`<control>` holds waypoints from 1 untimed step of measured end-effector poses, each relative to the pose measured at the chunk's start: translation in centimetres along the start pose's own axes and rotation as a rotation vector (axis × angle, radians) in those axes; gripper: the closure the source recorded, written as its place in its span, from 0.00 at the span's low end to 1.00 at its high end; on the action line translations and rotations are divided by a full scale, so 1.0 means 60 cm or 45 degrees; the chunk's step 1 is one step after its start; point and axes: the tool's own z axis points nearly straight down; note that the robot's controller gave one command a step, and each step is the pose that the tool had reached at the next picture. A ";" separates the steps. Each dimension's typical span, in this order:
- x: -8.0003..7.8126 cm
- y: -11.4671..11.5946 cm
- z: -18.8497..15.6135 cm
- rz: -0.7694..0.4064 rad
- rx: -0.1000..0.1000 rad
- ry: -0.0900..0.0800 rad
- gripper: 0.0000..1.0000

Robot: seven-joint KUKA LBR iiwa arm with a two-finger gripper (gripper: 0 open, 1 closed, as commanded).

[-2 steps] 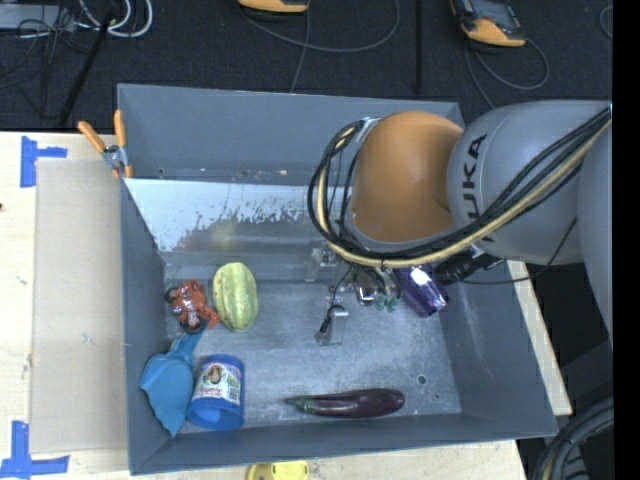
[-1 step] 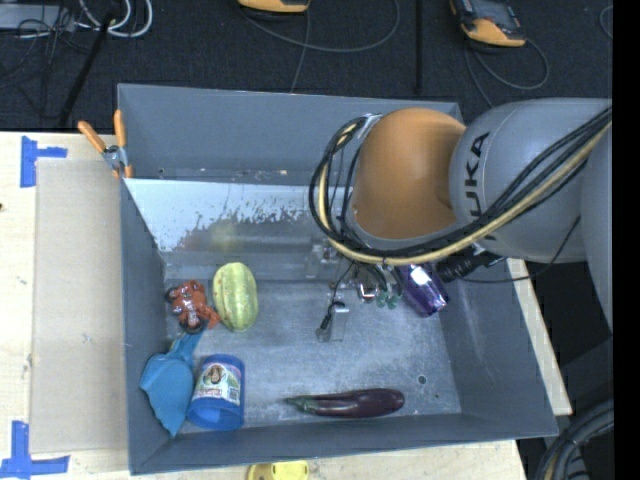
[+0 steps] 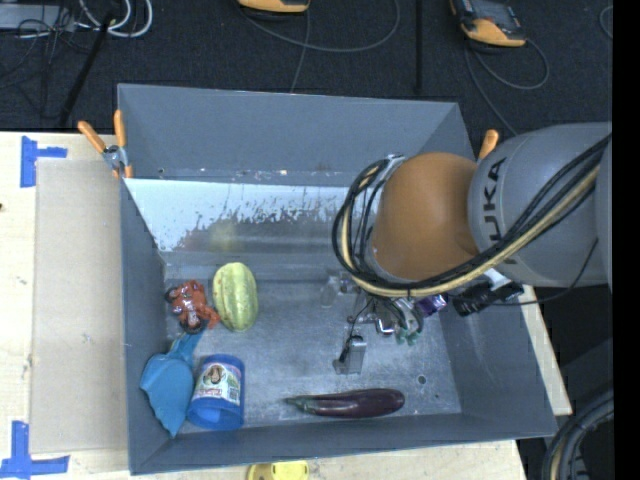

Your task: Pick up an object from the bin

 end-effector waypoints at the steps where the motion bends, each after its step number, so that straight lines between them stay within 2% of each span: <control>1: 0.025 -0.019 0.043 -0.163 0.004 0.010 0.00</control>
Offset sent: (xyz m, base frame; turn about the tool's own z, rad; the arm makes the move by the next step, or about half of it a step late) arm -0.0652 -0.0144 -0.0572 -0.3039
